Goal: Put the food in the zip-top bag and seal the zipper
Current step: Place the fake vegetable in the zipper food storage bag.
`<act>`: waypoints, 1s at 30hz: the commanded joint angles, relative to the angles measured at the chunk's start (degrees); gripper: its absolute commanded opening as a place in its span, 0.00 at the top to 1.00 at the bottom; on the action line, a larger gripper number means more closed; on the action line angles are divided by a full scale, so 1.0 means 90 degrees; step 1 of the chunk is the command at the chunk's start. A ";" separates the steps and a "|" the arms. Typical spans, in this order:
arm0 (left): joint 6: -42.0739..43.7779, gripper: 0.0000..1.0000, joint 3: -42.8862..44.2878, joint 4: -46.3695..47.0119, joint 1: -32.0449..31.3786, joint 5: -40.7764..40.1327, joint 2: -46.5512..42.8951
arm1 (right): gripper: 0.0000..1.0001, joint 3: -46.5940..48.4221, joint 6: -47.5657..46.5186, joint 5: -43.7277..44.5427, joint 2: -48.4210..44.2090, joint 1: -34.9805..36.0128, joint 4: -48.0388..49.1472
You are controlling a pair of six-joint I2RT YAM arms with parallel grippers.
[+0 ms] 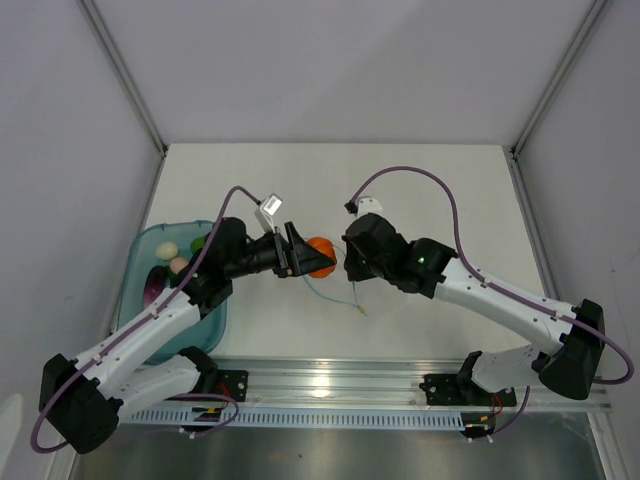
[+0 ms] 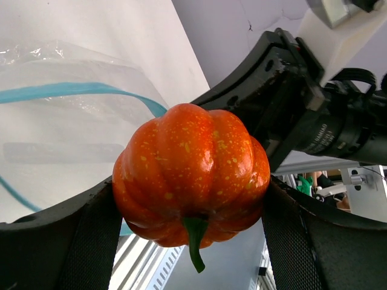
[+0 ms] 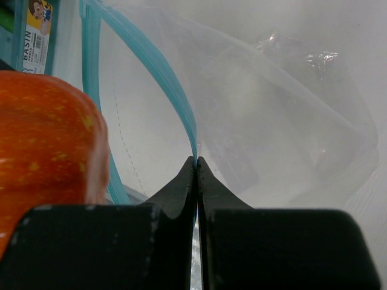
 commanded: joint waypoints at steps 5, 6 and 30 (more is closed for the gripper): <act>-0.0150 0.99 0.0209 0.0148 -0.0226 -0.0541 0.0407 | 1.00 0.0062 0.0207 0.0027 -0.0108 0.0047 0.0162; -0.0131 0.99 0.0189 -0.0085 -0.0236 -0.0610 0.0407 | 1.00 0.0052 0.0217 0.0047 -0.0147 0.0047 0.0172; 0.0425 0.01 0.0735 -0.1152 -0.0598 -0.1313 0.0563 | 1.00 0.0091 0.0266 -0.0012 -0.0235 0.0037 0.0358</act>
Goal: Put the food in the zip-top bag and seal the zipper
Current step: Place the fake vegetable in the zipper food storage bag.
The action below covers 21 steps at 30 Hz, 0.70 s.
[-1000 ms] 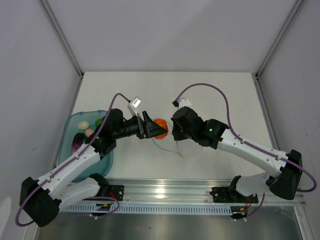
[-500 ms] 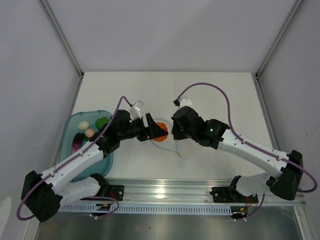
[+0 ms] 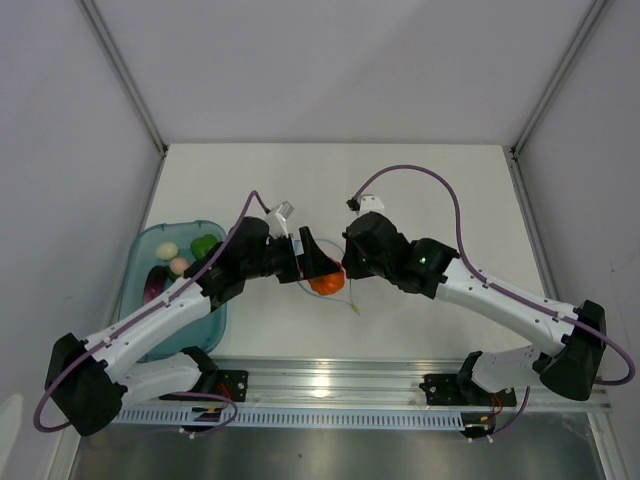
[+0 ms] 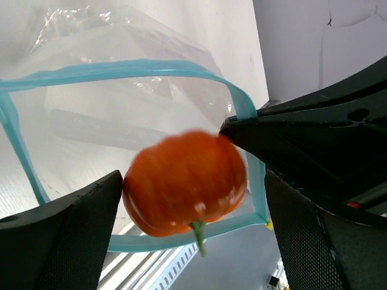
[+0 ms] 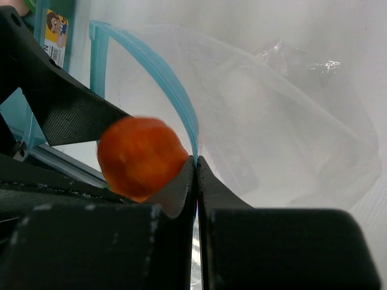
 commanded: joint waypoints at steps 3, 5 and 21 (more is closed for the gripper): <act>0.0544 0.00 0.0430 0.0267 -0.0088 -0.0058 -0.0460 | 1.00 0.0142 0.0035 -0.0002 -0.0242 0.0008 0.0141; 0.0718 0.01 0.0489 0.0413 -0.0088 -0.0048 -0.0645 | 1.00 0.0162 0.0035 -0.0031 -0.0242 -0.0002 0.0131; 0.0613 0.00 0.1006 -0.1799 0.0009 -0.3381 -0.2150 | 1.00 0.0865 -0.0238 -0.0295 -0.0506 -0.0471 -0.0347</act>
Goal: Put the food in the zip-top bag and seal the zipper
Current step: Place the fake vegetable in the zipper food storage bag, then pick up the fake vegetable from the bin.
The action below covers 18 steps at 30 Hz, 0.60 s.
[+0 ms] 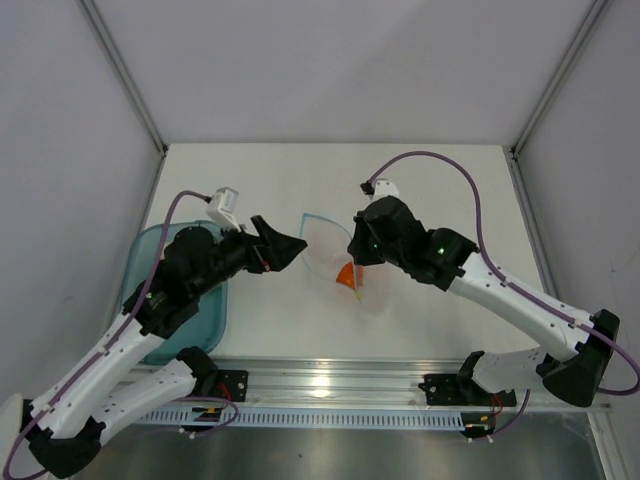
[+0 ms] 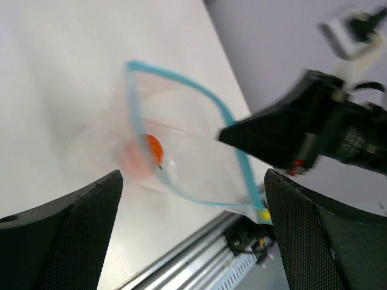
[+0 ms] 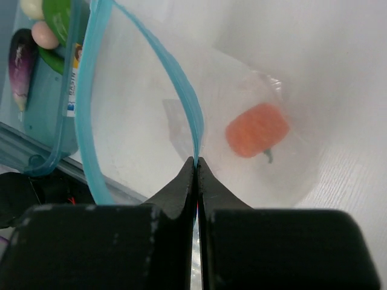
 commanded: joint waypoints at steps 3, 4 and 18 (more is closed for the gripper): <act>-0.0387 0.01 0.0383 -0.2010 0.0461 -0.2372 -0.0337 | 1.00 0.0380 -0.0214 -0.0069 -0.0404 -0.0163 -0.0121; -0.0455 0.01 0.0344 -0.2351 0.0657 -0.2393 -0.0385 | 1.00 0.0292 -0.0204 -0.0079 -0.0434 -0.0182 -0.0112; 0.0326 0.00 0.0148 -0.2755 0.3949 -0.0909 0.0433 | 1.00 -0.0363 -0.0214 -0.0157 -0.0717 -0.0202 0.0113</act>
